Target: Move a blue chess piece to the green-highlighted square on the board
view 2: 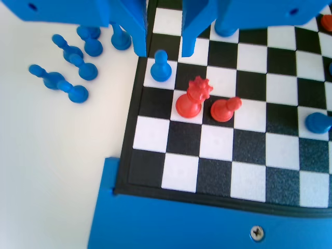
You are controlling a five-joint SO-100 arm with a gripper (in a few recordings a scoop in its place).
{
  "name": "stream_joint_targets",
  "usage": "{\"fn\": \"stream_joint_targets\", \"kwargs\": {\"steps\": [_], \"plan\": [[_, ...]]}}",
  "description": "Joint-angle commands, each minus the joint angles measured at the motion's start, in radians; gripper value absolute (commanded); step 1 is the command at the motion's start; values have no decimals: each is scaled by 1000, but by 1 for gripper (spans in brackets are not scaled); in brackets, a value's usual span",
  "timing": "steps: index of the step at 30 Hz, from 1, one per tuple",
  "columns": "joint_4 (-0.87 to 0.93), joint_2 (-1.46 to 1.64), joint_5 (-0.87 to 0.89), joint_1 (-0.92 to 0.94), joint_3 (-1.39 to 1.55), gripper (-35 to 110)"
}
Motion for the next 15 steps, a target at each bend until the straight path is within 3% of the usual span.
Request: {"fn": "stream_joint_targets", "kwargs": {"steps": [1,15], "plan": [[0,23,-11,-25,-48,11],[-15,-2,-11,-25,-51,11]]}}
